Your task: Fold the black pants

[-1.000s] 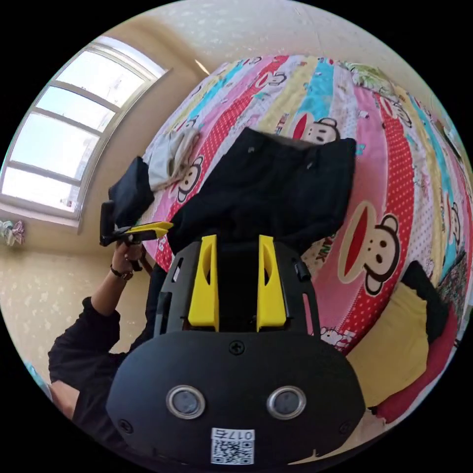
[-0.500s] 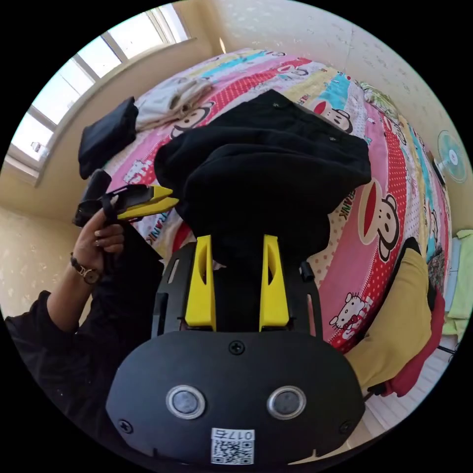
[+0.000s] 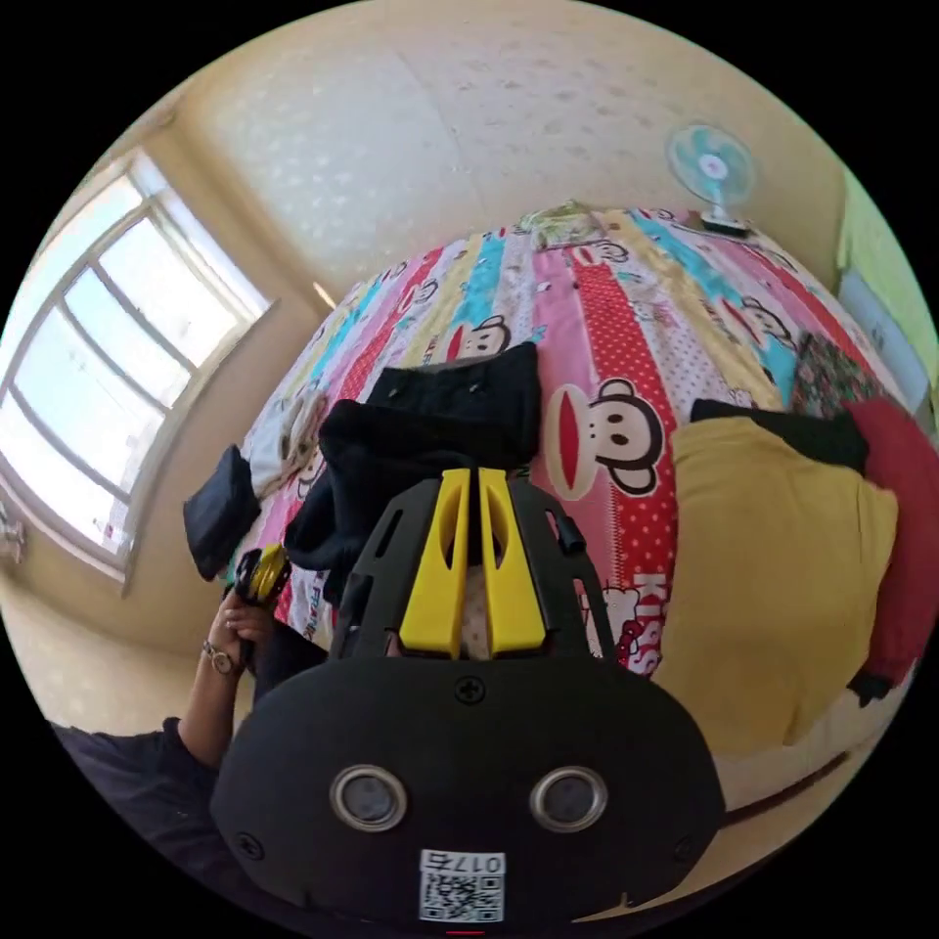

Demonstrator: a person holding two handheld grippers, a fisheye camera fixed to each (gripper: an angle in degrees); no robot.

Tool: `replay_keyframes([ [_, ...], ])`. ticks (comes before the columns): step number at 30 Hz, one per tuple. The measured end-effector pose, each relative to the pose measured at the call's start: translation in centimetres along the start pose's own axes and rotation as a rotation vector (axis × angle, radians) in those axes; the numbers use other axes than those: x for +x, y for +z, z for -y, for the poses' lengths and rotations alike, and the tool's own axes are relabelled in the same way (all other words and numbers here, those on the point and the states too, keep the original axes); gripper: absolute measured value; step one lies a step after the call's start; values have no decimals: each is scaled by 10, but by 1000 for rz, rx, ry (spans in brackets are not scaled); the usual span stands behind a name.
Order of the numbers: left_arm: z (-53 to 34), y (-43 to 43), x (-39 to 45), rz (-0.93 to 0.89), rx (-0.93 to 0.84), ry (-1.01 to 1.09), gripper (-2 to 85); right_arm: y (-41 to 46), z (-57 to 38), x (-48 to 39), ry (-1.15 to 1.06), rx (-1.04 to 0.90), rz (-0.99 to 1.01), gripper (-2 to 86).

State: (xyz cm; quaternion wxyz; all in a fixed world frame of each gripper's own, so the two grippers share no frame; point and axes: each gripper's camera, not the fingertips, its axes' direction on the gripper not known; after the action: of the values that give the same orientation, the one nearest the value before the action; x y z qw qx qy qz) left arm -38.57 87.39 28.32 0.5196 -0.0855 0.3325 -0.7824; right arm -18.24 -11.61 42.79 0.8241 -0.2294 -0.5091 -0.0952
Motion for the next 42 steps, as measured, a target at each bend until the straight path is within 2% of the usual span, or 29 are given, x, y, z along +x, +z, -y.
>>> replay_keyframes([
  [3,3,7,10,40,-65,22,11,-5,-8,91,250,-77,57,33],
  [4,3,10,15,98,-87,34,41,-4,-11,103,270,-106,77,35],
  [6,1,11,22,271,-112,50,84,-1,-26,130,254,-180,123,44],
  [8,-7,12,24,594,-87,21,165,0,-37,139,217,-224,151,56],
  [10,-16,15,19,713,-46,-3,197,2,-47,148,188,-277,191,77],
  [12,-21,21,11,674,6,14,198,13,-56,159,161,-353,315,118],
  [15,-15,37,-10,496,73,14,164,19,-60,177,216,-330,393,130],
  [19,-1,67,-41,494,65,-104,71,17,-56,179,200,-314,359,135],
  [22,-4,69,-23,400,86,-38,40,8,-51,179,159,-317,336,144],
  [24,-4,75,8,457,26,31,37,1,-50,188,159,-317,348,141],
  [26,-6,74,71,507,13,192,36,-2,-50,199,183,-315,373,135],
  [29,-19,44,148,589,181,389,36,0,-53,215,220,-318,460,125],
  [31,-22,19,175,689,264,438,40,5,-53,218,217,-341,522,121],
  [37,-52,-63,139,669,415,295,52,-1,-50,211,181,-387,548,112],
  [39,-65,-71,111,691,355,213,93,-12,-46,210,150,-398,653,90],
  [42,-90,-60,58,591,187,117,124,-26,-38,201,108,-363,710,78],
])
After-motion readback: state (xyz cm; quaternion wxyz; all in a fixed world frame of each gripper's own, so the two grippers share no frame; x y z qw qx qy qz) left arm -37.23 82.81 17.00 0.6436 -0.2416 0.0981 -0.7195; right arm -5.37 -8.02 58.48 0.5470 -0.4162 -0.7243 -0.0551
